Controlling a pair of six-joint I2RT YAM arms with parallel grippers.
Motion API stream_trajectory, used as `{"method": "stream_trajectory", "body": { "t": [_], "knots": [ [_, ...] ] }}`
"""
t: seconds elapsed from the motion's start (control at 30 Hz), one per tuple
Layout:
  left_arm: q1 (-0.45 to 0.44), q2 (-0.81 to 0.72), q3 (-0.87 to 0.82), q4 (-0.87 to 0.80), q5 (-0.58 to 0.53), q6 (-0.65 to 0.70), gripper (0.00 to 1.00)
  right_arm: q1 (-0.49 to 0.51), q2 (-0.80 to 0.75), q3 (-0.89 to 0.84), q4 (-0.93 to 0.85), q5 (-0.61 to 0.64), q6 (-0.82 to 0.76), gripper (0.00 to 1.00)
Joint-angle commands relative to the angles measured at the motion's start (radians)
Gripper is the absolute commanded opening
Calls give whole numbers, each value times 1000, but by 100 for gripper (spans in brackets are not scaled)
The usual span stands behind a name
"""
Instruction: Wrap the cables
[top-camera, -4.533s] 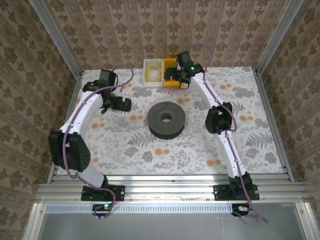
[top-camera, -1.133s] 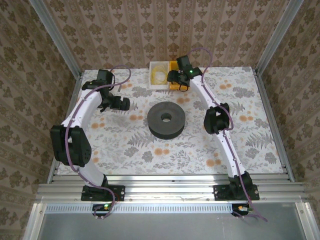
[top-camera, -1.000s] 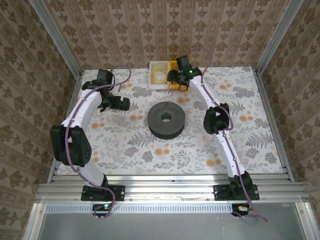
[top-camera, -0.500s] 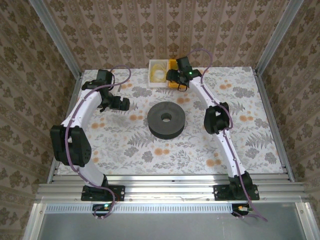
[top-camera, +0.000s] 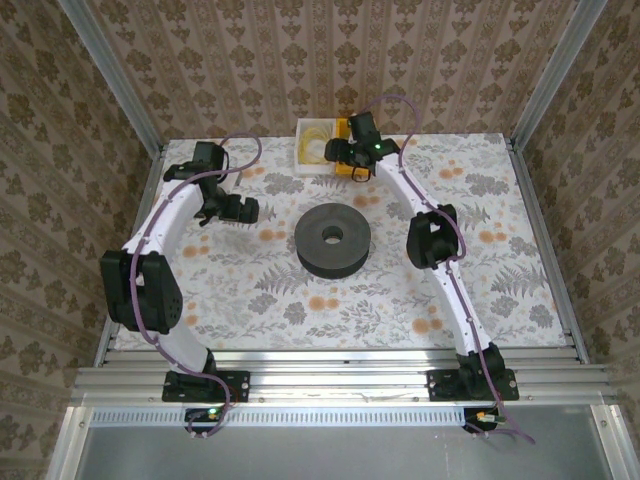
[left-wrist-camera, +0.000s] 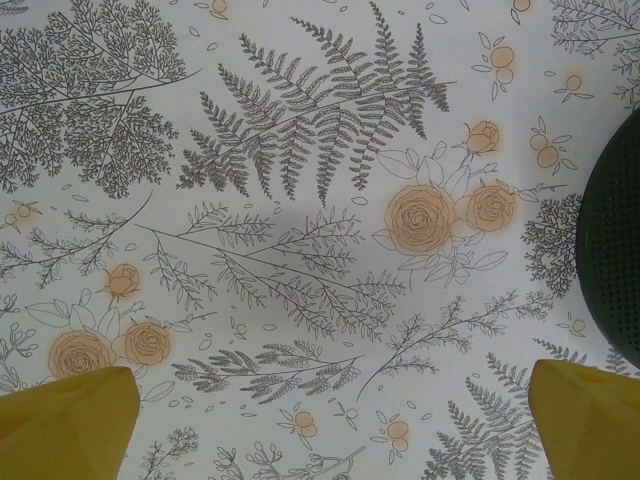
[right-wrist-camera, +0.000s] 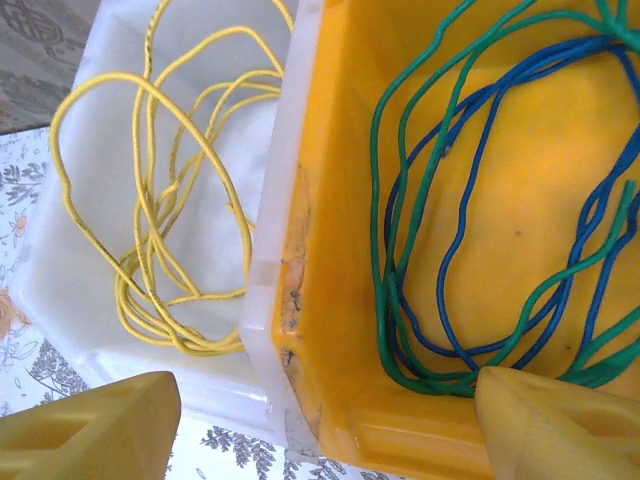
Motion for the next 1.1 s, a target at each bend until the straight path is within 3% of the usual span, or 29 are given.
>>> {"method": "stream_trajectory", "body": {
  "t": [0.0, 0.27, 0.73, 0.97, 1.07],
  "knots": [
    [5, -35, -17, -5, 17, 17, 100, -4, -29, -96, 84, -24, 32, 78],
    [5, -36, -19, -4, 22, 19, 100, -22, -79, -138, 104, 77, 57, 81],
    [5, -30, -20, -5, 28, 22, 100, -36, -111, -216, 326, -20, 104, 81],
    [6, -26, -16, -8, 25, 26, 100, -50, 36, 38, 160, -5, 118, 81],
    [6, -25, -15, -8, 23, 27, 100, -57, 77, 71, 143, -23, 127, 81]
  ]
}}
